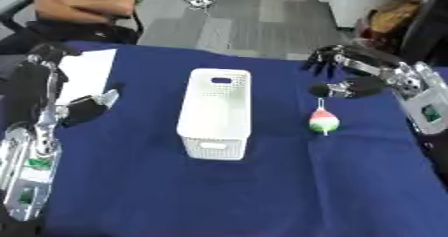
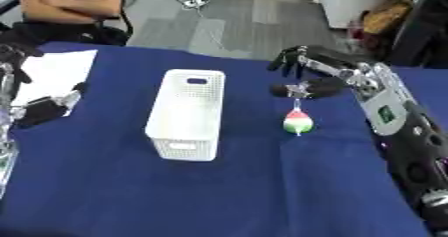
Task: Pick up objects on the table and place them in the box.
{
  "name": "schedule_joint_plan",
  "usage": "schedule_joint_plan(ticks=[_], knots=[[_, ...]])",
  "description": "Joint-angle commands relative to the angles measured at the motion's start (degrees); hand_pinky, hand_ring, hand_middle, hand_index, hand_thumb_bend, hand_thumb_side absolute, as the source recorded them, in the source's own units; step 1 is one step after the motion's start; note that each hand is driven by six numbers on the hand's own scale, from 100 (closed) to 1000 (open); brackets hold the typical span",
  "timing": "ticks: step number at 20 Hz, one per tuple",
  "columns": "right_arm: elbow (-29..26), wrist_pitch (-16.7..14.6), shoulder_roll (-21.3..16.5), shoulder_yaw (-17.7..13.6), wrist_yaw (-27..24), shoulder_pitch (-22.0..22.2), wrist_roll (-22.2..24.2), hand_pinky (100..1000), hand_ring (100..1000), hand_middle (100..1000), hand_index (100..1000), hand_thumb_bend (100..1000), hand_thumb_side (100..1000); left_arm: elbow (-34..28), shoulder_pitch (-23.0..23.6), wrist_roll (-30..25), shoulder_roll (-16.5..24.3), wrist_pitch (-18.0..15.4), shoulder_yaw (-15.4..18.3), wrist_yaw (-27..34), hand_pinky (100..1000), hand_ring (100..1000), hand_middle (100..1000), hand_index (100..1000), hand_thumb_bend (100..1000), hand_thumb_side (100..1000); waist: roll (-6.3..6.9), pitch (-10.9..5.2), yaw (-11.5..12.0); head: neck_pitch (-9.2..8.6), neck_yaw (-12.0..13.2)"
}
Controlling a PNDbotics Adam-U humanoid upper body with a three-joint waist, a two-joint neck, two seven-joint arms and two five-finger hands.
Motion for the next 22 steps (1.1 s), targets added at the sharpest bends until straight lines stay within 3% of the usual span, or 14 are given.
schedule_joint_plan(ticks=[1,11,21,22], knots=[[1.96,-2.40,-1.09,0.98,3.20,-1.90,-1.13,506,651,738,812,669,1000,-1.06,-0.97,0.03,0.45,-0.30,-0.01,0.21,100,454,681,729,515,450,0.02,-0.60,0.09,0.03,-0.46],[8.35,-7.60,-0.68,3.20,11.45,-3.11,-5.26,477,633,728,795,674,1000,-1.06,-0.98,0.05,0.51,-0.35,0.01,0.14,100,454,681,729,516,451,-0.09,-0.63,0.14,0.03,-0.41],[12.27,-10.08,-0.63,3.39,15.92,-1.90,-7.42,474,633,724,791,672,1000,-1.08,-1.00,-0.03,0.57,-0.37,0.05,0.20,100,455,682,729,516,451,-0.03,-0.56,0.03,0.03,-0.48],[12.74,-10.17,-0.55,3.21,16.44,-1.79,-7.65,474,633,723,790,618,963,-1.09,-1.01,-0.03,0.56,-0.37,0.05,0.21,100,455,682,729,530,448,-0.02,-0.55,0.04,0.03,-0.51]])
